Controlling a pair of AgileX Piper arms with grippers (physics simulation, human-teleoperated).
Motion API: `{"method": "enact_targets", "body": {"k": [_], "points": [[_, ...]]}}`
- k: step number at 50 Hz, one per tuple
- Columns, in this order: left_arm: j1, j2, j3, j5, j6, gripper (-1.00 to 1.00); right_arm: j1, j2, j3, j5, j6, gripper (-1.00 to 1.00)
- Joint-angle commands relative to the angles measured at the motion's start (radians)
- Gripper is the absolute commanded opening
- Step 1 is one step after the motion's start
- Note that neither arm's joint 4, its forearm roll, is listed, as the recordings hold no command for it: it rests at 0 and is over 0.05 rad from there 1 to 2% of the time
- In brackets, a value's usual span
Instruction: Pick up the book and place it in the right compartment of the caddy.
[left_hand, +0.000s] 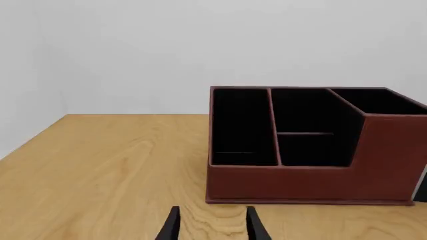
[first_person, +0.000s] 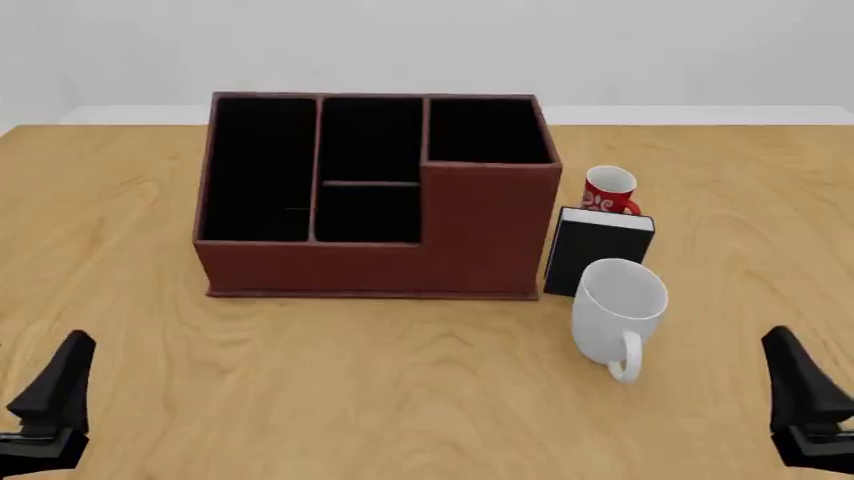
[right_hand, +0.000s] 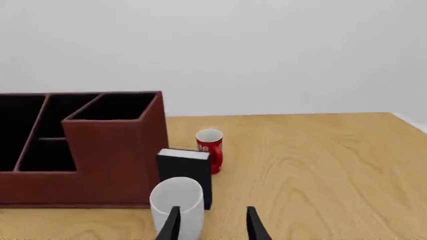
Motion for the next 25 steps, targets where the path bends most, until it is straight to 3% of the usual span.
{"method": "enact_targets", "body": {"k": [1,3,4,7,11,21,22,25], "points": [[0.0,0.005,-0.003,-0.001,0.0,1.0,-0.014,0.006,0.02,-0.025,-0.021,1.0],[0.0,0.005,-0.003,-0.001,0.0,1.0,-0.008,0.017,0.015,-0.03,-0.022,1.0],[0.0,0.005,-0.003,-0.001,0.0,1.0,-0.014,0.033,0.013,-0.044,-0.055,1.0],[0.0,0.005,-0.003,-0.001,0.0,1.0,-0.016,0.111,-0.027,-0.075,-0.054,1.0],[0.0,0.005,-0.003,-0.001,0.0,1.0,-0.026,0.174,-0.115,-0.051,-0.107,1.0],[0.0,0.005,-0.003,-0.001,0.0,1.0,-0.007,0.305,-0.285,0.02,-0.159,1.0],[0.0,0.005,-0.003,-0.001,0.0,1.0,-0.004,0.326,-0.302,0.022,-0.194,1.0],[0.0,0.005,-0.003,-0.001,0.0,1.0,0.013,0.38,-0.339,0.031,-0.23,1.0]]}}
